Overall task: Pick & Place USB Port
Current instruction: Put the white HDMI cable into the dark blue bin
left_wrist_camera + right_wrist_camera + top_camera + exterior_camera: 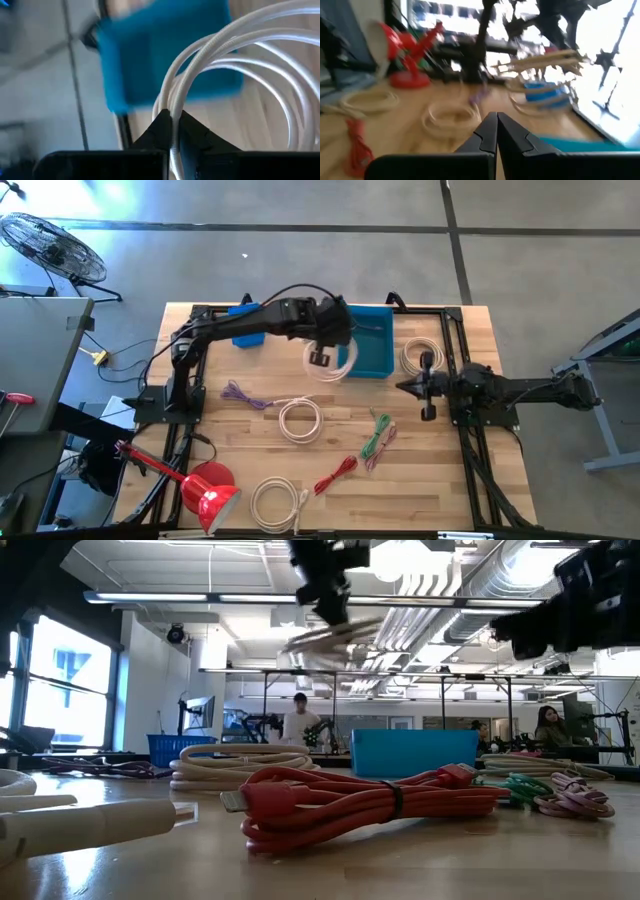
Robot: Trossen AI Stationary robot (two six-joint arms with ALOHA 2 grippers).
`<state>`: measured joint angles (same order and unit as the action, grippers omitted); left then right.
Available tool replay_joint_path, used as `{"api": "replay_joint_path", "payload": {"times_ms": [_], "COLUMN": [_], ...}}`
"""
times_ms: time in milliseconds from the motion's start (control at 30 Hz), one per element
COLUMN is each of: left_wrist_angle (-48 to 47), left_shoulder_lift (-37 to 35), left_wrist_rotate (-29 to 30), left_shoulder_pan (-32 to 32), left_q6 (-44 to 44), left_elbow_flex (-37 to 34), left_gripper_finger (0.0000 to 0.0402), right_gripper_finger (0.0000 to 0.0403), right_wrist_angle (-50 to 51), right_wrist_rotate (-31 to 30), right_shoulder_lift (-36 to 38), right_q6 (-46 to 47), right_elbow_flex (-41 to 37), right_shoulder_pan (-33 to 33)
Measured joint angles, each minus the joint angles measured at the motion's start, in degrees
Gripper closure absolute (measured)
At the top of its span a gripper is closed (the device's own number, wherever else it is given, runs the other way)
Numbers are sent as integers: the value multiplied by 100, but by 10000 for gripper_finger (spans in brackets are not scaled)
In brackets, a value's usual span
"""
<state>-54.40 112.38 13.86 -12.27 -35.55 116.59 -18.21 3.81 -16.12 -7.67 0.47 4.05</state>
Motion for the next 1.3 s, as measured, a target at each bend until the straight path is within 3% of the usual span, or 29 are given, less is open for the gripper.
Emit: {"api": "replay_joint_path", "payload": {"times_ms": [100,200,433,667,767,900,1133,1300], "left_wrist_angle": [485,842,1024,1223,1331,1388,1695,2154], "left_shoulder_lift": [-1,-1,50,50,50,50,50,50], "left_wrist_rotate": [-27,-8,203,145,10,9,22,39], "left_shoulder_pan": [83,124,153,190,194,194,312,602], "left_q6": [1,0,-84,-168,-172,-248,-688,-1460], "left_elbow_flex": [162,169,169,169,169,169,169,169], "left_gripper_finger": [394,394,394,394,394,394,394,394], "right_gripper_finger": [402,393,349,344,335,303,212,156], "right_wrist_angle": [-406,-486,-481,-608,-600,-564,-598,-814], "right_wrist_rotate": [36,-330,-1019,-1006,-1309,-1480,-1872,-1326], "right_shoulder_lift": [2,0,0,0,0,0,-1,0], "right_q6": [-25,-30,-23,-36,-4,101,987,1880], "right_elbow_flex": [0,0,0,0,0,0,26,39], "right_shoulder_pan": [2,4,4,4,4,4,10,134]}}
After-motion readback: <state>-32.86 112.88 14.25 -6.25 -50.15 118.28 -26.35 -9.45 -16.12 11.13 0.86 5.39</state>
